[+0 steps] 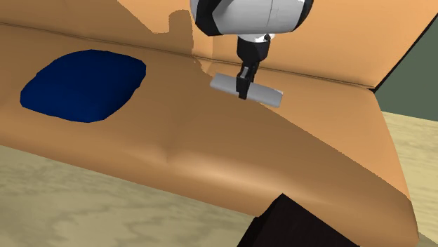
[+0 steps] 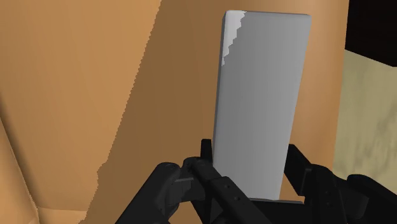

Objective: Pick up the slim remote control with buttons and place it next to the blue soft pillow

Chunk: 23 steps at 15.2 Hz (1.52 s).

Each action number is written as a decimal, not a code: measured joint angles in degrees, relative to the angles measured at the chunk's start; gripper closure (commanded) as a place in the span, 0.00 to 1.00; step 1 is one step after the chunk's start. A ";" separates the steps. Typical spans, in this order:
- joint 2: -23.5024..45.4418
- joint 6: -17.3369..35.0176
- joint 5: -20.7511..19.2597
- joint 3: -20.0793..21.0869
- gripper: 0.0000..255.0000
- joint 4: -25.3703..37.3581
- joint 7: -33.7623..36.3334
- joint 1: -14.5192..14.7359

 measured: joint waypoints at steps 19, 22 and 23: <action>8.78 -8.88 0.29 4.79 1.00 18.75 17.17 9.08; 12.07 -10.83 0.56 5.84 1.00 24.27 20.74 10.61; 13.29 -11.59 0.67 6.14 1.00 26.30 21.60 10.81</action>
